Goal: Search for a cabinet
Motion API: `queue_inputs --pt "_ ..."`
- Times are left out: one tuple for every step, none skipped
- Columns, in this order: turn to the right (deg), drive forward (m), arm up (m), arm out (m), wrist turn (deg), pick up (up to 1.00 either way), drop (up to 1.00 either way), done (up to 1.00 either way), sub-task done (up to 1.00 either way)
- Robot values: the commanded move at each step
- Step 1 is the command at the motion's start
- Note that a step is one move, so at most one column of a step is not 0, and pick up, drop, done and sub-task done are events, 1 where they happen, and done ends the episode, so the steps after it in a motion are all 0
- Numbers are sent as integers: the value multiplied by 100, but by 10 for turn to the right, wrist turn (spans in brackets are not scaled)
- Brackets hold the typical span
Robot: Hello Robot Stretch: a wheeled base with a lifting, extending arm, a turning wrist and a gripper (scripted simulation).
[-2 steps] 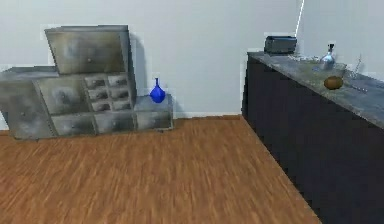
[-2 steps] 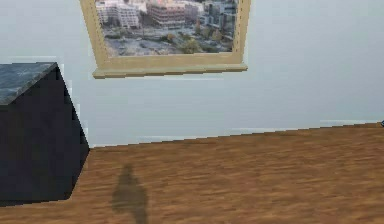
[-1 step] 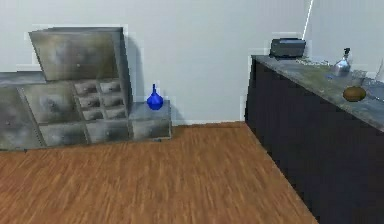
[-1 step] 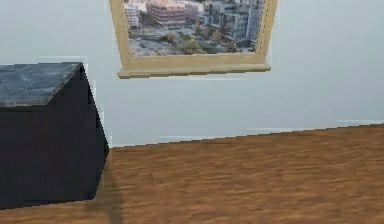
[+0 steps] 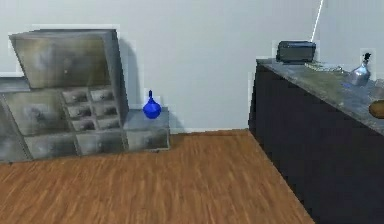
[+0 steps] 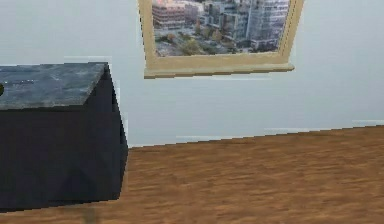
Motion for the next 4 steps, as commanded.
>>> queue_inputs --pt "120 0 0 0 0 0 0 0 0" --pt "0 100 0 0 0 0 0 0 0" --pt "270 0 0 0 0 0 0 0 0" --pt "0 10 0 0 0 0 0 0 0"
